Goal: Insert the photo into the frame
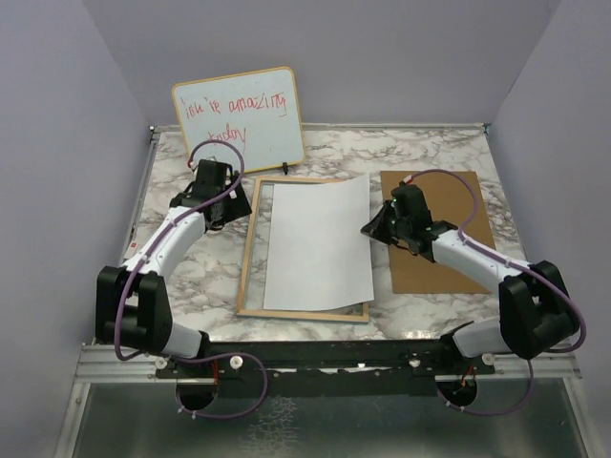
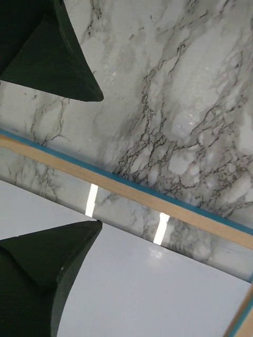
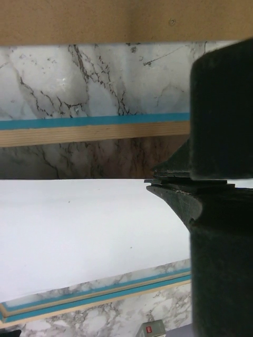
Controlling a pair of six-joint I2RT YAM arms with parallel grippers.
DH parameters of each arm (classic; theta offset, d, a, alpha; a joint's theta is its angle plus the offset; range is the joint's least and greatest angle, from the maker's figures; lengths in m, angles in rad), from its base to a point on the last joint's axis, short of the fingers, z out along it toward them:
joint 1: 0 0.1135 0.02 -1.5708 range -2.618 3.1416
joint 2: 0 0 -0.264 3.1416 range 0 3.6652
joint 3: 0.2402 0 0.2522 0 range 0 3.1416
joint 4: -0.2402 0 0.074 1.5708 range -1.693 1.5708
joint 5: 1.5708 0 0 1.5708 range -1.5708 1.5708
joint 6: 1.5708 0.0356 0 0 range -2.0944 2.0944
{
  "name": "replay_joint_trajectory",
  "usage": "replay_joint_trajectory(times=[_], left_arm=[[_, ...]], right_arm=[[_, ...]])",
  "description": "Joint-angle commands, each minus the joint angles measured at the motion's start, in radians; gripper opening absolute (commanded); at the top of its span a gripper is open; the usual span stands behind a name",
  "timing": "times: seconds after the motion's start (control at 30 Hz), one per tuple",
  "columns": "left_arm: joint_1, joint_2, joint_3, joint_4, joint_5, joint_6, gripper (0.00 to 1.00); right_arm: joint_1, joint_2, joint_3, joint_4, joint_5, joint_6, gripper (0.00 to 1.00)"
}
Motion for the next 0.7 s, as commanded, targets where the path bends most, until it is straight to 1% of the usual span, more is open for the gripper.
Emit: replay_joint_trajectory(times=[0.0,0.07,0.2,0.4,0.5,0.67], left_arm=[[0.01,0.072,-0.039,0.046,0.111,0.039,0.92],[0.012,0.104,-0.043,0.057,0.127,0.049,0.87],[0.012,0.158,-0.047,0.077,0.157,0.073,0.74],[0.012,0.22,-0.042,0.078,0.153,0.088,0.6],[0.012,0.239,-0.044,0.075,0.141,0.082,0.56],[0.012,0.262,-0.045,0.073,0.139,0.073,0.52]], right_arm=[[-0.004,-0.003,-0.022,0.124,0.003,-0.022,0.0],[-0.004,0.028,-0.017,0.125,-0.026,-0.021,0.0],[-0.004,0.093,-0.007,0.191,-0.082,-0.008,0.01],[-0.002,0.164,0.011,0.225,-0.141,0.011,0.0],[-0.002,0.181,0.011,0.23,-0.145,0.035,0.0],[-0.003,0.171,-0.02,0.217,-0.093,0.111,0.0]])
